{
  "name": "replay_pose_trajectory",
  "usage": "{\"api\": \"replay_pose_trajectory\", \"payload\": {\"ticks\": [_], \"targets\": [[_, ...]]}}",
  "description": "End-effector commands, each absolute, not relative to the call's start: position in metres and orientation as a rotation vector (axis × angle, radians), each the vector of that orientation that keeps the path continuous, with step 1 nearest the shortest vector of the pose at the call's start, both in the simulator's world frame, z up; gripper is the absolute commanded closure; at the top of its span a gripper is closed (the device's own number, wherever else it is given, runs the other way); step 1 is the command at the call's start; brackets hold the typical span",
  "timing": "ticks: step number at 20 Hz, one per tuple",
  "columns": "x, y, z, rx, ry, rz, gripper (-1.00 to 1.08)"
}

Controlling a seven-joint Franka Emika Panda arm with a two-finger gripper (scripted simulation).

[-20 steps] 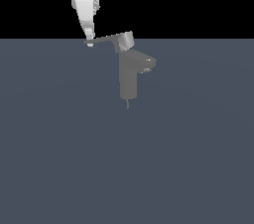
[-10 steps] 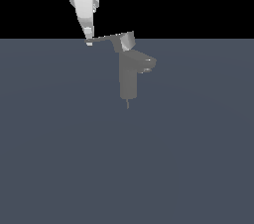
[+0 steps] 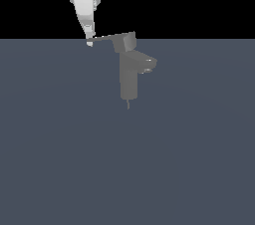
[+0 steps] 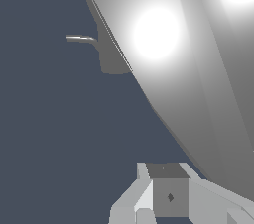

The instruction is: Turn on the faucet by rotating a designated handle.

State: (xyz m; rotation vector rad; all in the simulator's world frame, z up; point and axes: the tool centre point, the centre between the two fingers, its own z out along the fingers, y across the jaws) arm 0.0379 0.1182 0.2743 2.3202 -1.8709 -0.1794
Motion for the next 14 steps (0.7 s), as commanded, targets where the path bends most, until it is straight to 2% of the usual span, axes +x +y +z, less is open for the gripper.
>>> {"api": "replay_pose_trajectory", "payload": {"ticks": [1, 14], "targets": [[0.03, 0.118, 0.278, 2.321, -1.869, -0.18, 1.08], [0.006, 0.102, 0.278, 2.313, -1.867, -0.182, 1.08]]}}
